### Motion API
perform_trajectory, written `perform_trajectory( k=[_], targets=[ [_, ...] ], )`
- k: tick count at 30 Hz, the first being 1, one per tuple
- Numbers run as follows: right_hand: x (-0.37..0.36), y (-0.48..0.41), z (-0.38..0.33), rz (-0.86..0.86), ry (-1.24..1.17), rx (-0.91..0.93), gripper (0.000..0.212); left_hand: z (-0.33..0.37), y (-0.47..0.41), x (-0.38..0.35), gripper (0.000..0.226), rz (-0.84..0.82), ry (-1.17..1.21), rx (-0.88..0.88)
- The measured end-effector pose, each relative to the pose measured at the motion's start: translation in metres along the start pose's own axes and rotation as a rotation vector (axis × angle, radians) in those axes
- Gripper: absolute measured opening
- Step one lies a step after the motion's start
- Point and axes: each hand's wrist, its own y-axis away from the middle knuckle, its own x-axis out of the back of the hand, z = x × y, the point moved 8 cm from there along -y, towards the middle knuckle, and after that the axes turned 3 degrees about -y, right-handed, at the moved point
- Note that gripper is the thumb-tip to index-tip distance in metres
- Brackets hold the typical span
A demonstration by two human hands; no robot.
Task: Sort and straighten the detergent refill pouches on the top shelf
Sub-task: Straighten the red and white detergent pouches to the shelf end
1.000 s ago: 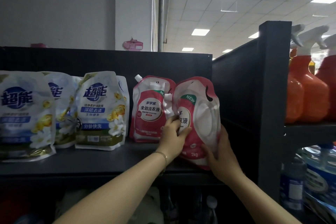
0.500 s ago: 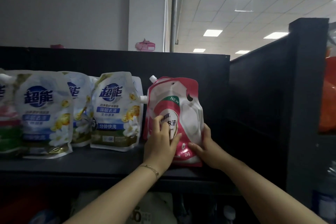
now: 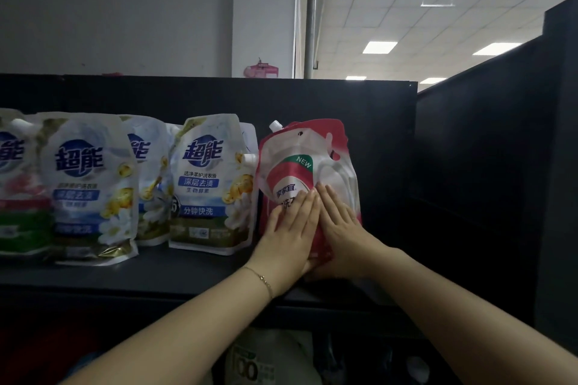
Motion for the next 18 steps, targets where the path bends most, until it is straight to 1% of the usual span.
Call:
perform_trajectory(
  k=[3,4,5,6,7,10,13,16,18],
  targets=[
    [-0.005,-0.010,0.010,0.028,0.019,-0.058,0.143,-0.004,-0.012,-0.011,0.111,-0.104,-0.097,0.040],
    [-0.008,-0.014,0.012,0.030,0.028,-0.075,0.145,-0.003,-0.016,-0.013,0.108,-0.125,-0.152,0.010],
    [-0.010,-0.017,0.014,0.029,0.036,-0.092,0.147,-0.001,-0.020,-0.018,0.098,-0.154,-0.174,-0.026],
    [-0.012,-0.022,0.016,0.027,0.042,-0.107,0.148,-0.001,-0.023,-0.026,0.089,-0.217,-0.159,-0.042],
    [-0.013,-0.025,0.018,0.027,0.045,-0.121,0.149,-0.002,-0.027,-0.030,0.084,-0.264,-0.151,-0.042],
    [-0.013,-0.035,0.024,0.048,0.029,-0.159,0.151,-0.008,-0.040,-0.043,0.087,-0.261,-0.215,-0.047],
    [-0.013,-0.044,0.031,0.078,0.031,-0.189,0.151,-0.012,-0.051,-0.054,0.087,-0.245,-0.218,-0.072],
    [-0.013,-0.050,0.032,0.128,0.024,-0.225,0.151,-0.022,-0.060,-0.061,0.089,-0.102,-0.197,-0.089],
    [-0.013,-0.053,0.031,0.159,0.033,-0.239,0.152,-0.029,-0.058,-0.068,0.097,-0.071,-0.147,-0.100]
  ],
)
